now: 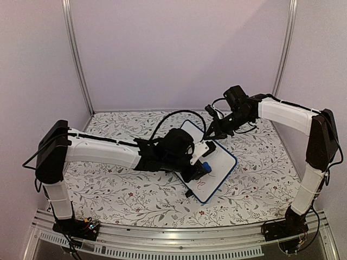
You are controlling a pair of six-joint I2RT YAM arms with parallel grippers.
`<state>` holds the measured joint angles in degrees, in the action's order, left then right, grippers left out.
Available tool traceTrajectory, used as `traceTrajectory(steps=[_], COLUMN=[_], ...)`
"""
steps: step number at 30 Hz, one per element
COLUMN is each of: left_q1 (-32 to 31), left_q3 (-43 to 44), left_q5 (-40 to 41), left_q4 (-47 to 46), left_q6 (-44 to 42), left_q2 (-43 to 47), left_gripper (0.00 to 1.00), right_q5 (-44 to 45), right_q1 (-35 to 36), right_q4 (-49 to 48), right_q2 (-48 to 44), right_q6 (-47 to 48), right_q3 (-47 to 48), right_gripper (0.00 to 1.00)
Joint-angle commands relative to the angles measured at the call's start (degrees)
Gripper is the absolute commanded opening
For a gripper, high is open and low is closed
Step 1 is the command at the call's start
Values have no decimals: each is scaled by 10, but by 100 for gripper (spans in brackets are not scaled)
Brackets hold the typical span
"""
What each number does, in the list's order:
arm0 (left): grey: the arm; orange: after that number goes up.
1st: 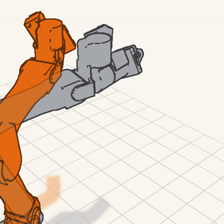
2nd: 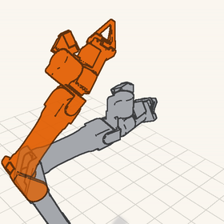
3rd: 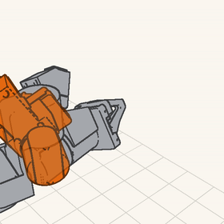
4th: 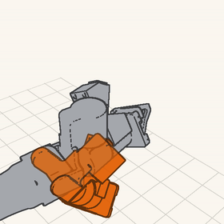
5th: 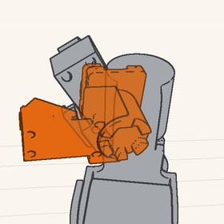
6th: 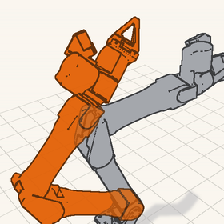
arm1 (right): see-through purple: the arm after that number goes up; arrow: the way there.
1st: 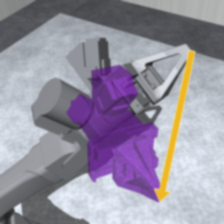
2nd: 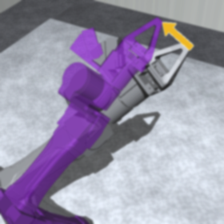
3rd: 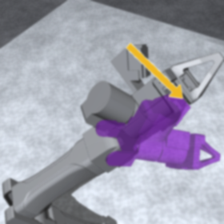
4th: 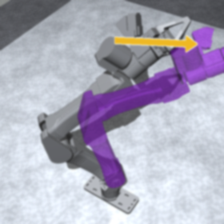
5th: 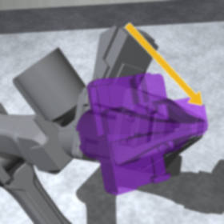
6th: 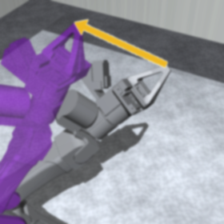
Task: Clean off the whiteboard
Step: Erase the whiteboard from the whiteboard stand.
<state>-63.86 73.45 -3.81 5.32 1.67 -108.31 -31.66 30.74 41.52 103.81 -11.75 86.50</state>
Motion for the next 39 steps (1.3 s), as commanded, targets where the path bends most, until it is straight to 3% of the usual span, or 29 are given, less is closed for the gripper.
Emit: traceTrajectory(steps=[1, 18, 31, 39], left_q1=[-5, -10, -10, -10], left_q3=[37, 9, -60, -42], left_q5=[-13, -32, -43, -37], left_q4=[0, -4, -5, -10], left_q6=[-16, -4, 28, 21], left_q2=[-8, -45, -31, -19], left_gripper=[0, 0, 0, 0], right_q5=[32, 32, 32, 33], right_q1=[18, 20, 20, 20], right_q4=[52, 52, 52, 53], right_q2=[11, 13, 13, 13], right_q6=[7, 7, 7, 7], right_q3=[-21, -21, -21, -20], right_gripper=[0, 0, 0, 0])
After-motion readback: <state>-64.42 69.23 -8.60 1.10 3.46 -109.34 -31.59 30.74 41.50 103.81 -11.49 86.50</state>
